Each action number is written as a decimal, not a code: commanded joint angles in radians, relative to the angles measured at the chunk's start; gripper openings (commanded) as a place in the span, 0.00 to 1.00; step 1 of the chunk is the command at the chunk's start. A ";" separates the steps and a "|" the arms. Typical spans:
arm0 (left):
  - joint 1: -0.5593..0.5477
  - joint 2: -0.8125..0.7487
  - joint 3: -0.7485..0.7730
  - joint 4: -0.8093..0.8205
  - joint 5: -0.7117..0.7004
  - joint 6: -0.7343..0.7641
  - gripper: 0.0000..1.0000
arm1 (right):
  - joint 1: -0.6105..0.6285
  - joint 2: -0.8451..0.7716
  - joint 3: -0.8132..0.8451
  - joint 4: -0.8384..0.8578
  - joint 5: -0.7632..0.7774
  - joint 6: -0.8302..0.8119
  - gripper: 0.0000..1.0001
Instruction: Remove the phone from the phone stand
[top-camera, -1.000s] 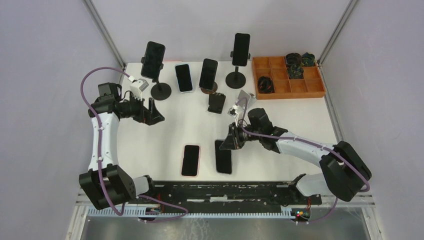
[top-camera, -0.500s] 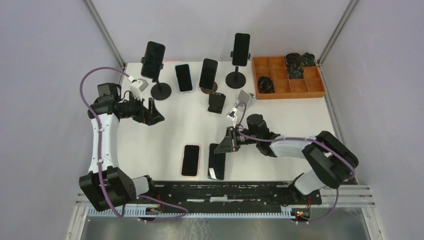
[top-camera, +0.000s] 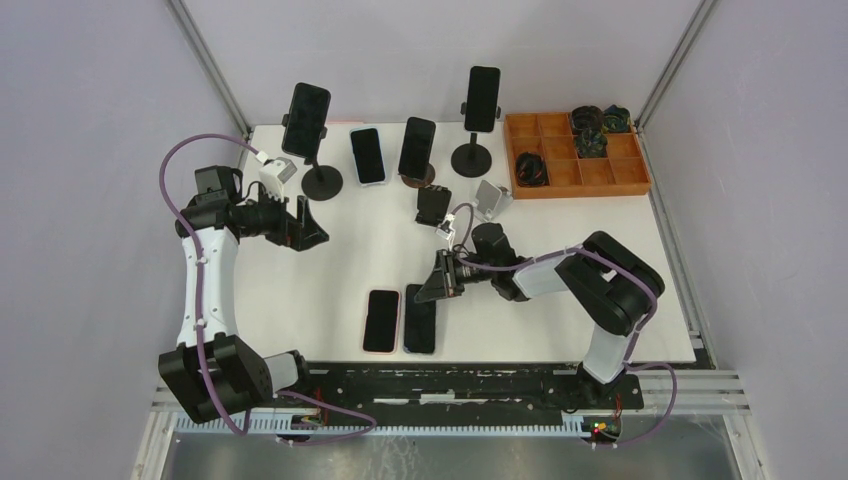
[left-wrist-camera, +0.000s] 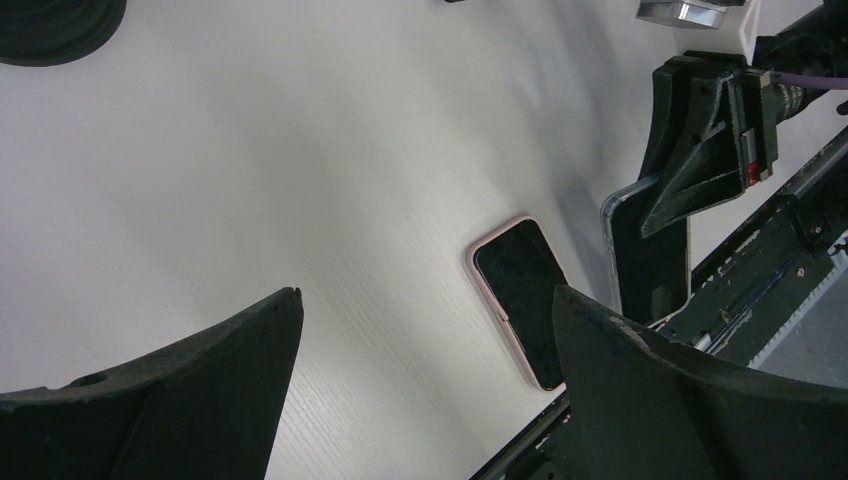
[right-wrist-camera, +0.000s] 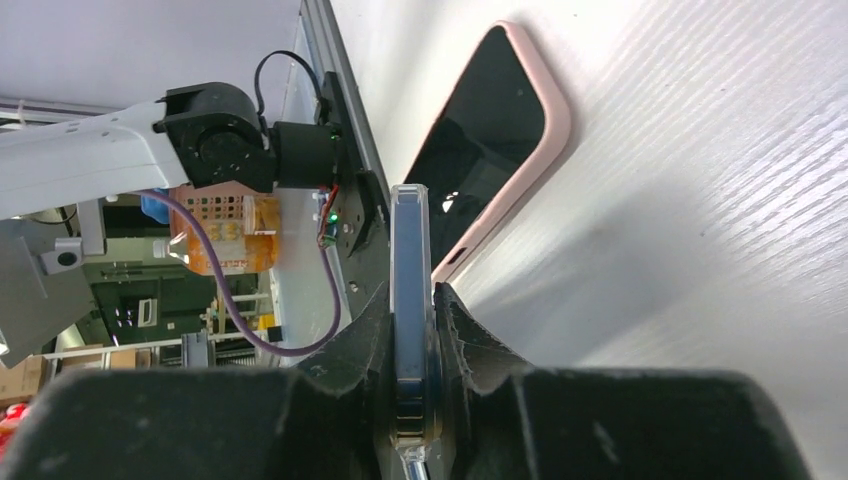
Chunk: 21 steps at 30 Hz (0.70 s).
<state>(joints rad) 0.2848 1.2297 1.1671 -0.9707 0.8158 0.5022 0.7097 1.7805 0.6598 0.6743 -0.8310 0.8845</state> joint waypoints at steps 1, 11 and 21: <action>-0.001 -0.011 0.013 0.000 0.027 0.015 1.00 | 0.004 0.049 0.055 0.031 -0.035 -0.038 0.00; -0.001 -0.004 0.006 0.001 0.029 0.019 1.00 | 0.004 0.113 0.138 -0.259 0.069 -0.267 0.17; -0.001 -0.001 0.006 0.000 0.049 0.016 1.00 | 0.005 0.011 0.075 -0.346 0.301 -0.336 0.52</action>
<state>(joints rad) 0.2848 1.2304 1.1671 -0.9710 0.8192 0.5026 0.7124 1.8473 0.7700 0.3763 -0.6811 0.6224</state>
